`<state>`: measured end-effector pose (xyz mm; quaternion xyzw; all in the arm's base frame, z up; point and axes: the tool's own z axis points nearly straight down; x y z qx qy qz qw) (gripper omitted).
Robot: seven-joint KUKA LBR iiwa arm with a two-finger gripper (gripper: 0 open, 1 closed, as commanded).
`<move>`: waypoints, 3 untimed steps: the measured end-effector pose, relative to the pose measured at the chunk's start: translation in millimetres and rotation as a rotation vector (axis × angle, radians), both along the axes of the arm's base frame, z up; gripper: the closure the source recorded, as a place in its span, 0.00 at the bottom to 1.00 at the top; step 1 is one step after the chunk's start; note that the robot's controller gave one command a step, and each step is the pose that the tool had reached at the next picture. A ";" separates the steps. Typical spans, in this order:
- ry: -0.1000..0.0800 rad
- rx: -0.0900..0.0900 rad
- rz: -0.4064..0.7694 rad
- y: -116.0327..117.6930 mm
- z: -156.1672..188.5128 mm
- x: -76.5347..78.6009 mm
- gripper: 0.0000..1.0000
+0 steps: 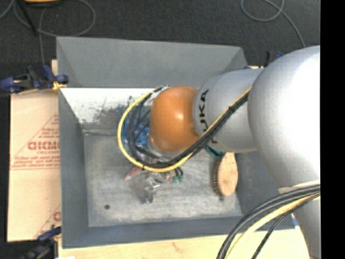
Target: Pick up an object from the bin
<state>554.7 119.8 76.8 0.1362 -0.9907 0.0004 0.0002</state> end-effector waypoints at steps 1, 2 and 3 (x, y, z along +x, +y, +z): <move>-0.003 0.002 0.366 -74.4 3.8 0.6 1.00; -0.003 0.003 0.365 -73.9 3.8 0.5 1.00; -0.003 0.002 0.240 -79.4 112.7 -9.1 1.00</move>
Offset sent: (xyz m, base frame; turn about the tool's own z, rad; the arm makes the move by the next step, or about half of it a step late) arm 0.0000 0.0000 0.0000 0.0000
